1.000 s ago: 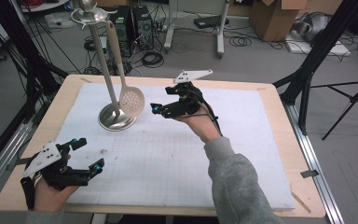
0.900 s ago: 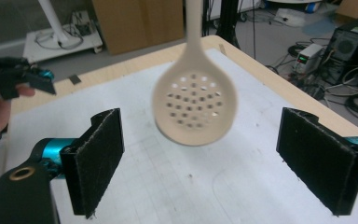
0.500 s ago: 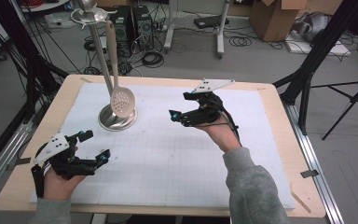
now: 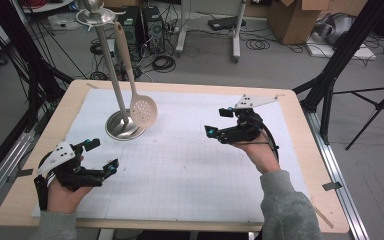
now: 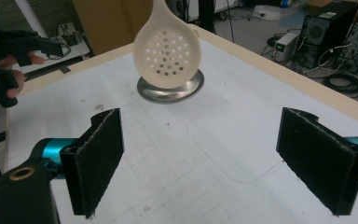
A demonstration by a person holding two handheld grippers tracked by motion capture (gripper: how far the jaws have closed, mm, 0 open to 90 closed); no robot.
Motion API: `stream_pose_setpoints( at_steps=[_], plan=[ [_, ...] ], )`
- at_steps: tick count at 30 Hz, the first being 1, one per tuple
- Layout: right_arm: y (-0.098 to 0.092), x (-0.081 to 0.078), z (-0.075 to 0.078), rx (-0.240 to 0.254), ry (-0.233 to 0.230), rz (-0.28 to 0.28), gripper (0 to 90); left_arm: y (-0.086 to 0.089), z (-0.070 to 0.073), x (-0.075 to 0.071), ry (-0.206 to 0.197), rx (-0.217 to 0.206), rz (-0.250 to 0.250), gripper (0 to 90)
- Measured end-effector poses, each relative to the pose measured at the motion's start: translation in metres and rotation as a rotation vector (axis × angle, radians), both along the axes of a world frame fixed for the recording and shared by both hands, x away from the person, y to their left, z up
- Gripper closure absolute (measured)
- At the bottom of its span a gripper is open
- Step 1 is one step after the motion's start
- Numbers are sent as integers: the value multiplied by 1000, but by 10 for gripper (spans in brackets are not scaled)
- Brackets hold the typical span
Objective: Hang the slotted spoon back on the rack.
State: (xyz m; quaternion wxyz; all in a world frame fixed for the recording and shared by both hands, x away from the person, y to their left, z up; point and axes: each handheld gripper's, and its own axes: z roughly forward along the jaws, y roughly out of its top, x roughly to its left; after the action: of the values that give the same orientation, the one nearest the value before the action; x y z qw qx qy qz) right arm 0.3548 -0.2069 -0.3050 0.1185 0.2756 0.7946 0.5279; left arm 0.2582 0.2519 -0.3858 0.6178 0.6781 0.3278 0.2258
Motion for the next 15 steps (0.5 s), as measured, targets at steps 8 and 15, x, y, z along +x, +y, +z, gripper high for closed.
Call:
stream_pose_setpoints(
  at_steps=[8, 15],
  plan=[
    [-29, -15, -15, 13, -10, -31, 142, 3, -1, 0, 4, -4, 11, 18],
    [-41, -22, -27, 11, -16, -48, 143, 1, -1, 0, 3, -1, 8, 18]
  ],
)
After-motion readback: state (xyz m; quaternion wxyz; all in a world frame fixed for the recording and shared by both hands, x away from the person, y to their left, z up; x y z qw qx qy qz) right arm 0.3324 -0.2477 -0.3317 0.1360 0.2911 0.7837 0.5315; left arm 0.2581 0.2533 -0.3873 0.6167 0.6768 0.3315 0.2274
